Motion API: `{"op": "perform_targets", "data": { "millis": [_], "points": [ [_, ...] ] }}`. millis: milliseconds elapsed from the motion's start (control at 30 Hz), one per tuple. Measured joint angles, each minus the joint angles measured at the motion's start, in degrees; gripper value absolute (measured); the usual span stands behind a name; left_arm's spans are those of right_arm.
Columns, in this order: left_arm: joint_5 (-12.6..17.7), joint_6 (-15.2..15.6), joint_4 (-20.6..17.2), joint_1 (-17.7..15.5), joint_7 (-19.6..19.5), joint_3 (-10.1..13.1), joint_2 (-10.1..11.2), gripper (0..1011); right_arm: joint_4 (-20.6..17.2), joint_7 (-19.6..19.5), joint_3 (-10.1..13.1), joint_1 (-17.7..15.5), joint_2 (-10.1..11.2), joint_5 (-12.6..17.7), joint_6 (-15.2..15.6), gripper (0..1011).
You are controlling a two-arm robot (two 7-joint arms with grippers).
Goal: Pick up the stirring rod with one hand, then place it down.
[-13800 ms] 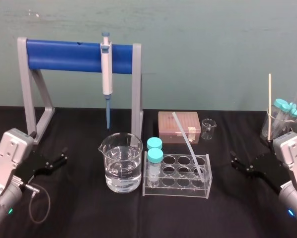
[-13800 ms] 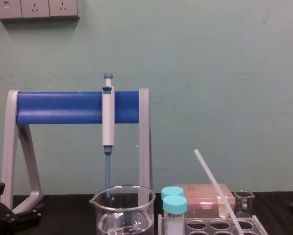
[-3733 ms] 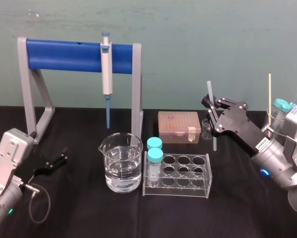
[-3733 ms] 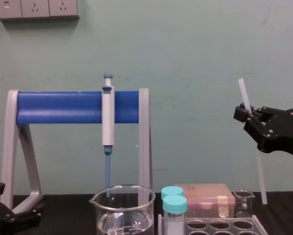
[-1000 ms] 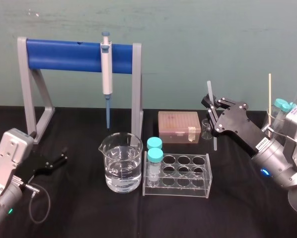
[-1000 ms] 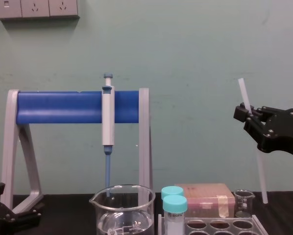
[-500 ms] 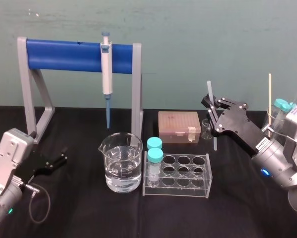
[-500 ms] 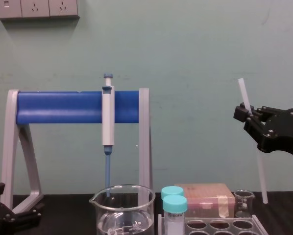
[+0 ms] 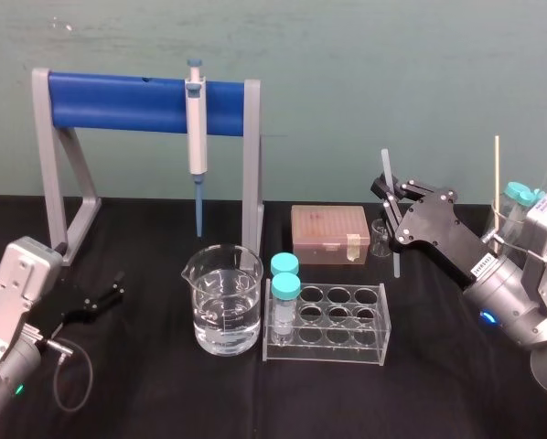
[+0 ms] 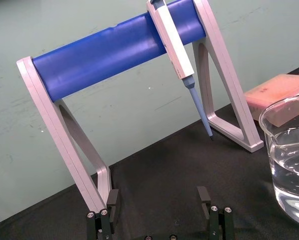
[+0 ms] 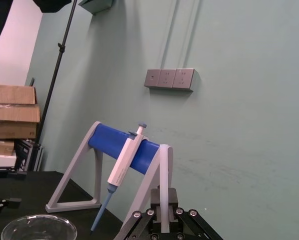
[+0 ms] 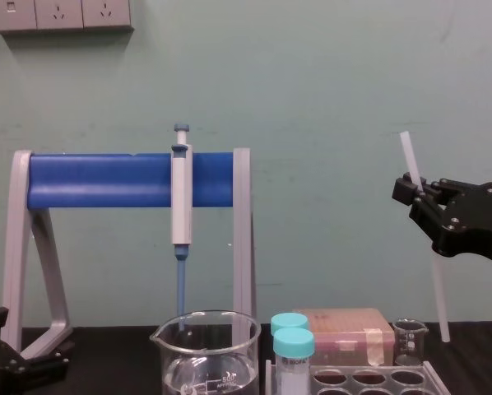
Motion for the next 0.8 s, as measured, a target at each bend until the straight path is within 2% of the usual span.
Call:
{"op": "perform_targets", "data": {
  "millis": [633,800],
  "points": [
    [0.0,0.0,0.0,0.0,0.0,0.0,0.0,1000,0.3,0.8,0.1,0.1,-0.2,0.2,0.0,79],
    [0.0,0.0,0.0,0.0,0.0,0.0,0.0,1001,1.5,3.4,0.1,0.8,-0.8,2.4,0.4,79]
  ]
}}
